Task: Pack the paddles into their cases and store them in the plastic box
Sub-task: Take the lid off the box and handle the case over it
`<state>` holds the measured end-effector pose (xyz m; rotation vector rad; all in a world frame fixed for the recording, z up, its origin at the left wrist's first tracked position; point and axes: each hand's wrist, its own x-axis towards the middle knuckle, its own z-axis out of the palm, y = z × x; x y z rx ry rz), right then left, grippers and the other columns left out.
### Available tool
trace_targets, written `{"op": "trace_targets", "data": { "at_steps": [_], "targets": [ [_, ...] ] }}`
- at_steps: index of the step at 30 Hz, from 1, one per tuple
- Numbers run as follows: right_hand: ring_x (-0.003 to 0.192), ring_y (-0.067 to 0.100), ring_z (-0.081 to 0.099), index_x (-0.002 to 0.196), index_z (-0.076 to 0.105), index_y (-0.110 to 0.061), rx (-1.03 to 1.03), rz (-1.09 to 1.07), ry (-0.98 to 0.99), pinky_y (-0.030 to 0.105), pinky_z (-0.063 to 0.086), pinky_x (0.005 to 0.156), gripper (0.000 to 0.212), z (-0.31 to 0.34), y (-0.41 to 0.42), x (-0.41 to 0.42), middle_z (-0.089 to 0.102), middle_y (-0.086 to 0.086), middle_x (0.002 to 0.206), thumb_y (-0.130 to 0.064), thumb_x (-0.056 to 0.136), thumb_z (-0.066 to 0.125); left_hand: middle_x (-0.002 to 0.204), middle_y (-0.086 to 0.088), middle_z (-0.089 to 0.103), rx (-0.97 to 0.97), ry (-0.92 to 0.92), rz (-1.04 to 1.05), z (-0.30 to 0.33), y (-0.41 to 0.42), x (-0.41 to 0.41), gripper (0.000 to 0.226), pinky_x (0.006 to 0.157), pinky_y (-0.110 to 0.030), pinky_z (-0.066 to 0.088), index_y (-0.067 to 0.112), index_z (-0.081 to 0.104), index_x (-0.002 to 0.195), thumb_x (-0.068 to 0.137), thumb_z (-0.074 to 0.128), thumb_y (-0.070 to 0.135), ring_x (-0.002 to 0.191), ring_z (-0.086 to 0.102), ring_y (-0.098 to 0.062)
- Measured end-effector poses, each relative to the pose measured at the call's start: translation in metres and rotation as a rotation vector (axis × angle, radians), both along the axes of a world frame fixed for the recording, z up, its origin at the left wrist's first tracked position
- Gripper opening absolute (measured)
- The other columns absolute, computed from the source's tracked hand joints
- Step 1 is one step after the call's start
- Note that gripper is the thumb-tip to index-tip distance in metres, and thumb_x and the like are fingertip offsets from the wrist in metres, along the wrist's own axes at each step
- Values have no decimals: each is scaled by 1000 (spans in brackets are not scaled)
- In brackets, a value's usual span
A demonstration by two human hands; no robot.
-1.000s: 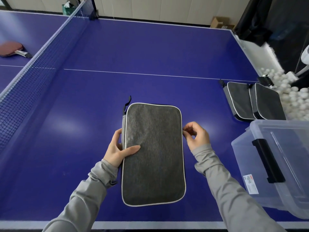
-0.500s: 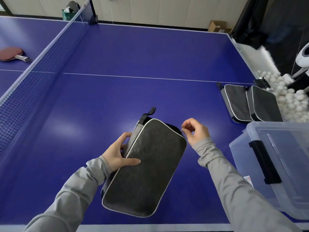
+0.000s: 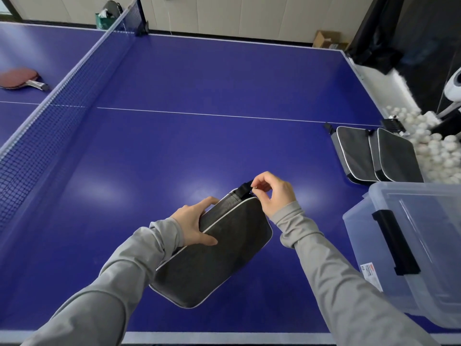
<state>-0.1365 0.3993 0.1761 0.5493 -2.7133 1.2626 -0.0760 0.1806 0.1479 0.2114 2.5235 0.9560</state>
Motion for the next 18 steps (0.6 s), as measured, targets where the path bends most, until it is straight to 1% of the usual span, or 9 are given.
{"op": "trace_targets", "data": {
  "at_steps": [2, 3, 6, 7, 8, 10, 13, 15, 18],
  "targets": [
    [67, 14, 53, 81, 62, 4, 3, 33, 33, -1, 38, 67, 7, 2, -3, 3, 67, 13, 79, 10, 77, 62, 91, 7, 72, -34, 2, -17, 0, 2, -2, 74, 77, -26, 51, 35, 37, 122, 63, 81, 35, 75, 66, -16],
    [67, 15, 53, 81, 62, 4, 15, 58, 49, 1, 40, 68, 7, 2, -5, 4, 66, 13, 79, 10, 77, 61, 92, 7, 72, -54, 6, -30, 1, 3, -3, 74, 76, -25, 50, 35, 37, 122, 63, 81, 36, 75, 66, -16],
    [73, 22, 58, 84, 63, 2, 76, 117, 59, 22, 47, 72, 10, 3, -10, 6, 66, 11, 81, 9, 78, 60, 92, 7, 71, -79, 4, -49, -1, 5, -4, 74, 75, -24, 48, 37, 37, 122, 62, 80, 38, 77, 65, -16],
    [73, 22, 58, 84, 63, 1, 69, 119, 54, 22, 46, 72, 9, 3, -10, 6, 66, 12, 81, 8, 78, 60, 93, 7, 71, -67, -5, -35, -3, 5, -3, 74, 76, -25, 49, 37, 37, 122, 63, 80, 38, 78, 66, -16],
    [72, 20, 56, 84, 63, 1, 54, 118, 47, 19, 44, 71, 8, 3, -10, 6, 66, 12, 81, 7, 79, 61, 93, 7, 71, -43, -18, -15, -5, 5, -2, 73, 77, -26, 50, 36, 37, 122, 63, 81, 37, 77, 66, -15],
    [73, 14, 54, 87, 63, 0, 24, 105, 21, 13, 40, 71, 8, 1, -9, 6, 66, 11, 83, 3, 80, 63, 94, 7, 71, 49, -57, 44, -10, 3, 2, 72, 79, -27, 52, 38, 39, 120, 63, 82, 34, 78, 66, -14],
    [83, 14, 56, 103, 63, -6, -36, 30, -51, 15, 39, 78, 21, -7, -6, 8, 64, 8, 93, -6, 82, 66, 93, 2, 71, 271, -120, 183, -16, 0, 10, 68, 81, -34, 55, 47, 43, 109, 58, 84, 30, 81, 68, -18],
    [92, 14, 55, 112, 60, -9, -94, -64, -107, 18, 39, 83, 31, -15, -2, 12, 61, 6, 102, -9, 82, 67, 89, 0, 72, 427, -155, 289, -20, -5, 16, 68, 75, -33, 57, 42, 47, 109, 55, 84, 25, 78, 70, -19],
    [98, 14, 54, 119, 55, -11, -185, -187, -209, 25, 42, 86, 41, -30, 5, 20, 57, 3, 111, -11, 81, 69, 84, -5, 74, 618, -208, 464, -28, -18, 28, 68, 62, -33, 57, 31, 50, 112, 55, 84, 16, 75, 72, -24]
  ]
}}
